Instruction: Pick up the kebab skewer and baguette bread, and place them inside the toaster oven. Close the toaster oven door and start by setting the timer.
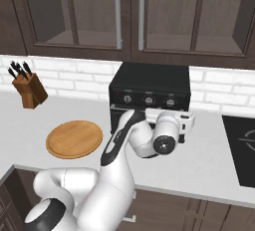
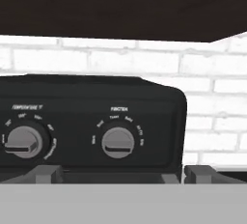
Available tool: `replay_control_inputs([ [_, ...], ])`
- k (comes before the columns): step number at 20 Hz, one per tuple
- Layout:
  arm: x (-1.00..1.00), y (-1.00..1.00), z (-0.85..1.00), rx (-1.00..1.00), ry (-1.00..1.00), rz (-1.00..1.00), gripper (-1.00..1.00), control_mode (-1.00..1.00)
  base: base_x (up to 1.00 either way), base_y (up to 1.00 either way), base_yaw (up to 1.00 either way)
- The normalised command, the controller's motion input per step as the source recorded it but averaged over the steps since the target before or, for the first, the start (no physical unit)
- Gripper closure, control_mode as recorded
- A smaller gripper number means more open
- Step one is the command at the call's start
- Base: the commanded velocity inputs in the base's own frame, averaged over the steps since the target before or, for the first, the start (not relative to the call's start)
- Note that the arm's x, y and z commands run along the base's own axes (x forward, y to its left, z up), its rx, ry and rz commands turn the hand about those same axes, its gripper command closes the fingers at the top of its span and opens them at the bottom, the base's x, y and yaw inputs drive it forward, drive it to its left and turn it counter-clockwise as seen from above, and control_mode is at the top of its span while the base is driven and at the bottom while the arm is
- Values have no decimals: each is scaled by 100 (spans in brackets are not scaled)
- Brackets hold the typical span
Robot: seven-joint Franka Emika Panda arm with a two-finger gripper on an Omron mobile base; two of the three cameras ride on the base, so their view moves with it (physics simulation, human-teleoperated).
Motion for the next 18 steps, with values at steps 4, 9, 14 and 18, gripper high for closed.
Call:
replay_control_inputs([
  [4,0,0,-1,0,8,2,-100,-100,0,0,0],
  [9,2,0,0,0,6,0,-100,-100,0,0,0],
  [14,11,1,0,0,1,0,-100,-100,0,0,0],
  [18,26,18,0,0,1,0,-100,-100,0,0,0],
])
